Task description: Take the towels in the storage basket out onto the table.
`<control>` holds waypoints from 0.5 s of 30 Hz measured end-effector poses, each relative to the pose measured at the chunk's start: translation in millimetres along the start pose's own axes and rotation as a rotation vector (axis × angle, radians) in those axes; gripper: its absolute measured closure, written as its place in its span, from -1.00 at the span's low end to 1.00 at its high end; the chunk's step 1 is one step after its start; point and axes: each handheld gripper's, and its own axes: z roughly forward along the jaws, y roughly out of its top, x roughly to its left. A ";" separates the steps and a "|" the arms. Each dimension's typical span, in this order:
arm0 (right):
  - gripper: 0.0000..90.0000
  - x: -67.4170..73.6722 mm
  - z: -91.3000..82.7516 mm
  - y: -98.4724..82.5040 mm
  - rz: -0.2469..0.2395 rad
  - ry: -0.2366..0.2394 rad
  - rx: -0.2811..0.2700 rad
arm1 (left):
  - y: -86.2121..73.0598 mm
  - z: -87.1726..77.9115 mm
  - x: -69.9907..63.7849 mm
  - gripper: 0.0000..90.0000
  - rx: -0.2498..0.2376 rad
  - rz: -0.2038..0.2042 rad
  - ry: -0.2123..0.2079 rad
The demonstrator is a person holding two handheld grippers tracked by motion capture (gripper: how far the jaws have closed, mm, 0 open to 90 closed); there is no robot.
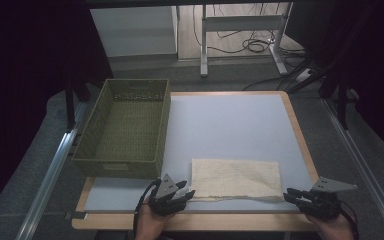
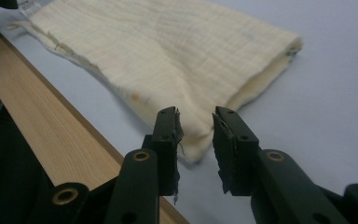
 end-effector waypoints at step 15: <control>0.48 11.5 24.9 5.0 -0.011 0.067 -0.001 | 4.6 27.5 -2.0 0.34 0.037 -0.011 -0.071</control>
